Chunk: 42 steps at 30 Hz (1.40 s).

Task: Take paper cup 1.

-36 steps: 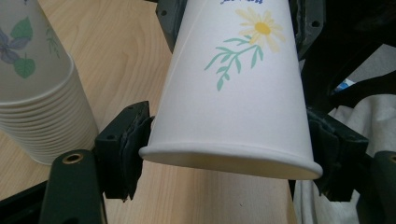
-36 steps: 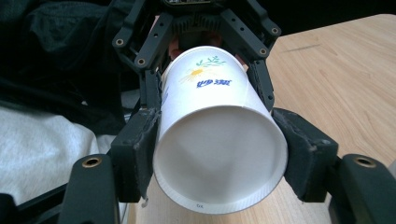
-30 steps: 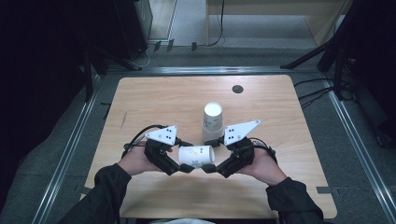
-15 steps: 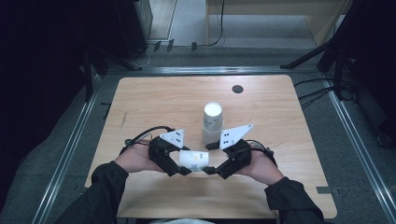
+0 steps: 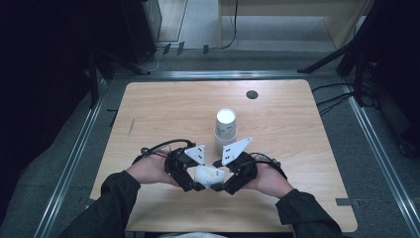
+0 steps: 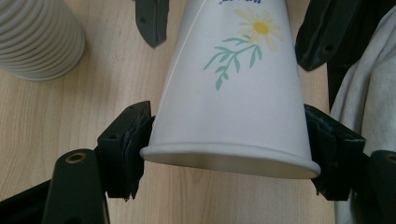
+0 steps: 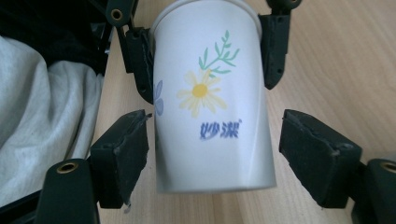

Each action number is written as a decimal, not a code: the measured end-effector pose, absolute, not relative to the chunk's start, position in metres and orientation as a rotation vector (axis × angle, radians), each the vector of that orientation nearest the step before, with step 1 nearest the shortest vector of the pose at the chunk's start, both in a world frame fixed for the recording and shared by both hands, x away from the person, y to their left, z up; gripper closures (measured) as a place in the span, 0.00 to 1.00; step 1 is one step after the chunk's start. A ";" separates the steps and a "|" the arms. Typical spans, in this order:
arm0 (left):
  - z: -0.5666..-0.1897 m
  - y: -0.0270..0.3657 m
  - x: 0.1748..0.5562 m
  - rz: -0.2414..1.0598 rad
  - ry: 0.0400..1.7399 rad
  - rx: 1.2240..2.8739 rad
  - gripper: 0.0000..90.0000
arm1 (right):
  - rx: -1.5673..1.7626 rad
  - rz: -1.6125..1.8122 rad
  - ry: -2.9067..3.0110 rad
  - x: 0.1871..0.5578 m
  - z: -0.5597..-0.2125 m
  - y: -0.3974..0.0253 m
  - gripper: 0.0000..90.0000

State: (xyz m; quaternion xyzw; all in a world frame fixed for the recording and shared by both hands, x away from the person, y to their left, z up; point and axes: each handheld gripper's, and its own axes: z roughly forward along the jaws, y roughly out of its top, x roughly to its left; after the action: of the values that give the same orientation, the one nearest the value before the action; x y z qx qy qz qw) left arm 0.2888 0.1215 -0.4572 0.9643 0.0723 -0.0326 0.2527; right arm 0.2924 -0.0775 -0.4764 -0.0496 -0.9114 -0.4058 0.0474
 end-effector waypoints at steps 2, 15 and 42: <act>-0.457 0.119 0.289 -0.084 0.187 2.634 0.28 | -0.145 -1.213 -2.786 0.291 -0.480 -0.075 0.28; -0.462 0.114 0.289 -0.093 0.148 2.646 0.26 | -0.127 -1.112 -2.827 0.288 -0.488 -0.071 0.38; -0.435 0.143 0.293 -0.092 0.290 2.231 0.14 | -0.220 -1.474 -2.675 0.295 -0.453 -0.105 0.37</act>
State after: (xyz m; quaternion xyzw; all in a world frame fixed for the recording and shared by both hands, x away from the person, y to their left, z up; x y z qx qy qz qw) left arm 0.2925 0.1434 -0.4345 0.8944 0.1164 -0.0368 0.4302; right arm 0.2946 -0.1046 -0.4532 -0.0717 -0.8730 -0.4809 0.0396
